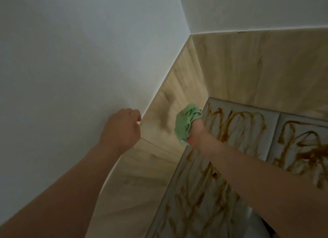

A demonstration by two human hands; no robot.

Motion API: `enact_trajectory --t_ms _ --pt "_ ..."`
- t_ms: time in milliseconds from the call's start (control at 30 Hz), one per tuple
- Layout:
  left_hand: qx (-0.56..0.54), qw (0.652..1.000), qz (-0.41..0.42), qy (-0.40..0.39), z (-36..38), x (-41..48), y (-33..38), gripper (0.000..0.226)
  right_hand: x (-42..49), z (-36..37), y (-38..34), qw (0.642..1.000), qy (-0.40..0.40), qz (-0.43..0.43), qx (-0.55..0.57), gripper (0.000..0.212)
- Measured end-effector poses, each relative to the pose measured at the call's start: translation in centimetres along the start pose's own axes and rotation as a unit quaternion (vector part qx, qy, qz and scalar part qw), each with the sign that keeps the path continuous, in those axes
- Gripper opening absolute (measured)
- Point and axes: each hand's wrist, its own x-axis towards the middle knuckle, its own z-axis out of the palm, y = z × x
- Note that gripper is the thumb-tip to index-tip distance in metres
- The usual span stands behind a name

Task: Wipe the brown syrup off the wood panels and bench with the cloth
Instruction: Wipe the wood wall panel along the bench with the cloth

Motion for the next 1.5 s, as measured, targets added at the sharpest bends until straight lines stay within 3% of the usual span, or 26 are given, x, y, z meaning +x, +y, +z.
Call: enact_trajectory --t_ms 167,233,300,333,400,467,500,533,567,600,667,700,733,833,933,1033,1067,1100,1167,1233,1267,1300,1367,1433,1500 --pt "0.174 0.975 0.118 0.069 3.0 -1.4 -3.4 0.033 5.8 8.8 1.1 0.981 0.027 -0.122 -0.148 0.056" --pt "0.214 0.961 0.15 0.088 3.9 -1.3 -4.1 0.028 6.5 11.1 5.2 0.938 0.074 -0.19 -0.28 0.053" --pt "0.242 0.95 0.177 0.091 4.5 -1.2 -4.8 0.028 6.8 10.6 13.4 0.843 0.157 -0.285 -0.428 0.037" --pt "0.251 0.946 0.184 0.091 4.5 -0.9 -5.1 0.029 5.2 9.8 18.3 0.811 0.139 -0.271 -0.5 0.031" --pt "0.271 0.939 0.19 0.088 4.6 -0.7 -5.9 0.036 1.4 7.2 24.1 0.808 0.058 -0.19 -0.555 0.051" --pt "0.293 0.931 0.197 0.086 4.7 -0.6 -6.8 0.046 -0.3 7.0 23.3 0.782 -0.065 -0.189 -0.59 0.082" --pt "0.302 0.927 0.207 0.088 4.7 -0.5 -7.2 0.048 1.2 7.3 21.7 0.762 -0.052 -0.218 -0.608 0.081" --pt "0.304 0.924 0.215 0.089 4.8 -0.6 -7.5 0.047 2.3 7.6 20.7 0.802 -0.003 -0.224 -0.553 0.067" --pt "0.308 0.921 0.22 0.094 4.8 -0.4 -7.6 0.044 5.1 7.8 18.4 0.821 0.025 -0.299 -0.487 0.047" --pt "0.314 0.919 0.22 0.096 4.9 -0.5 -7.7 0.042 7.1 8.5 16.0 0.811 0.053 -0.378 -0.443 0.038" --pt "0.318 0.919 0.213 0.098 5.0 -0.3 -7.6 0.04 7.5 10.6 10.7 0.82 0.126 -0.345 -0.439 0.056" --pt "0.316 0.922 0.205 0.093 5.0 -0.3 -7.4 0.041 6.2 11.3 10.0 0.83 0.12 -0.321 -0.441 0.069" --pt "0.308 0.926 0.2 0.091 5.0 -0.3 -7.2 0.041 4.6 11.7 10.9 0.848 0.088 -0.308 -0.422 0.076" --pt "0.287 0.928 0.209 0.107 5.5 -0.2 -6.4 0.035 -0.1 9.7 19.6 0.86 -0.015 -0.309 -0.406 0.083" --pt "0.271 0.923 0.247 0.116 6.1 0.5 -5.2 0.037 1.5 6.3 23.2 0.812 -0.05 -0.3 -0.498 0.068" --pt "0.278 0.928 0.229 0.099 7.2 2.8 -3.2 0.036 8.1 4.5 18.8 0.738 0.043 -0.353 -0.574 0.04" --pt "0.283 0.931 0.211 0.091 7.6 3.8 -2.4 0.04 10.3 4.5 17.0 0.698 0.054 -0.365 -0.614 0.038" --pt "0.287 0.935 0.193 0.081 8.1 4.6 -1.6 0.047 11.6 4.3 15.4 0.681 0.059 -0.378 -0.625 0.04" --pt "0.312 0.934 0.164 0.052 8.7 6.7 -0.3 0.067 12.6 4.5 13.0 0.709 0.039 -0.379 -0.594 0.044" --pt "0.336 0.931 0.137 0.03 9.7 8.8 0.5 0.075 11.8 4.3 11.7 0.732 0.091 -0.357 -0.574 0.071" --pt "0.336 0.934 0.123 0.021 10.4 9.7 0.6 0.077 12.7 3.9 11.8 0.771 0.079 -0.318 -0.546 0.088" --pt "0.334 0.936 0.115 0.017 11.0 10.2 0.5 0.078 13.6 3.6 11.9 0.804 0.059 -0.29 -0.517 0.092" --pt "0.337 0.934 0.12 0.017 11.9 10.6 0.1 0.081 15.7 2.8 12.4 0.873 0.059 -0.228 -0.428 0.075" --pt "0.343 0.93 0.133 0.014 12.7 10.8 -0.4 0.083 18.2 1.7 11.6 0.937 0.109 -0.127 -0.306 0.061" --pt "0.341 0.929 0.14 0.009 12.7 10.9 -0.5 0.085 20.7 -0.2 11.0 0.94 0.144 -0.107 -0.291 0.054"
